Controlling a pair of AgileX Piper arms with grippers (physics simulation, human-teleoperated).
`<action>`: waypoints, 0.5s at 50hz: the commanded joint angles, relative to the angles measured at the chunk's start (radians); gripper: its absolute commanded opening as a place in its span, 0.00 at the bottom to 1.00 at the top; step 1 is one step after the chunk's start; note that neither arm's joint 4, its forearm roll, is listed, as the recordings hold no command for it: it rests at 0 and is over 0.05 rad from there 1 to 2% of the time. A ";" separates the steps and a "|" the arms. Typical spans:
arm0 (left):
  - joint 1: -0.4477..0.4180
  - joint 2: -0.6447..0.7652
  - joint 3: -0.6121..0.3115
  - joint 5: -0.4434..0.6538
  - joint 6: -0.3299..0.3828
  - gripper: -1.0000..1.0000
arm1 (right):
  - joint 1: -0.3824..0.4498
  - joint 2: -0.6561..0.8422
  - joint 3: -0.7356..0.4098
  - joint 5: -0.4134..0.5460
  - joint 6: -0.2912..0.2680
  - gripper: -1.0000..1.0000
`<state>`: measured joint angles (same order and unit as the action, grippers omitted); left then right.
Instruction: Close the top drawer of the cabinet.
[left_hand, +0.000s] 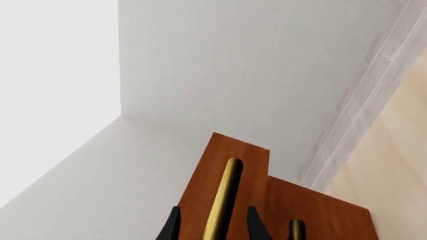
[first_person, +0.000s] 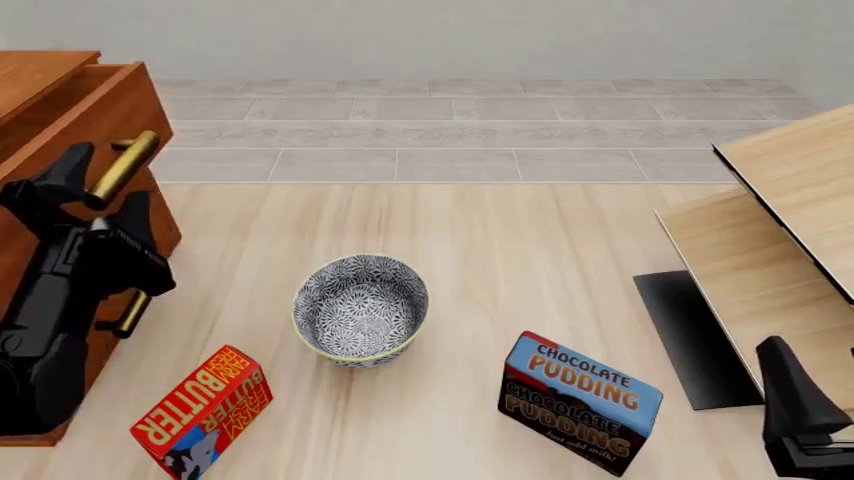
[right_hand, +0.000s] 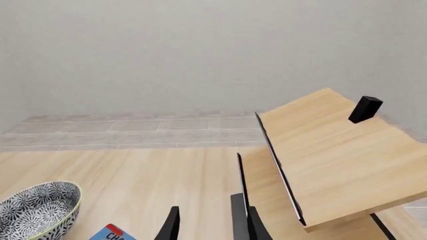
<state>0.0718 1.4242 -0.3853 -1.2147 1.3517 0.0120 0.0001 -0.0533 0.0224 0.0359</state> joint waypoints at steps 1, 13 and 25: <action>0.040 0.001 -0.001 -0.005 0.002 1.00 | 0.002 0.000 -0.001 0.001 -0.003 1.00; 0.052 0.011 -0.011 -0.005 0.007 1.00 | 0.002 0.000 0.000 -0.001 -0.001 1.00; 0.061 0.009 -0.009 -0.005 0.013 1.00 | 0.001 0.000 0.002 -0.003 -0.001 1.00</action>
<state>0.1031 1.4321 -0.3916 -1.2160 1.3604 0.0137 0.0001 -0.0531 0.0212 0.0350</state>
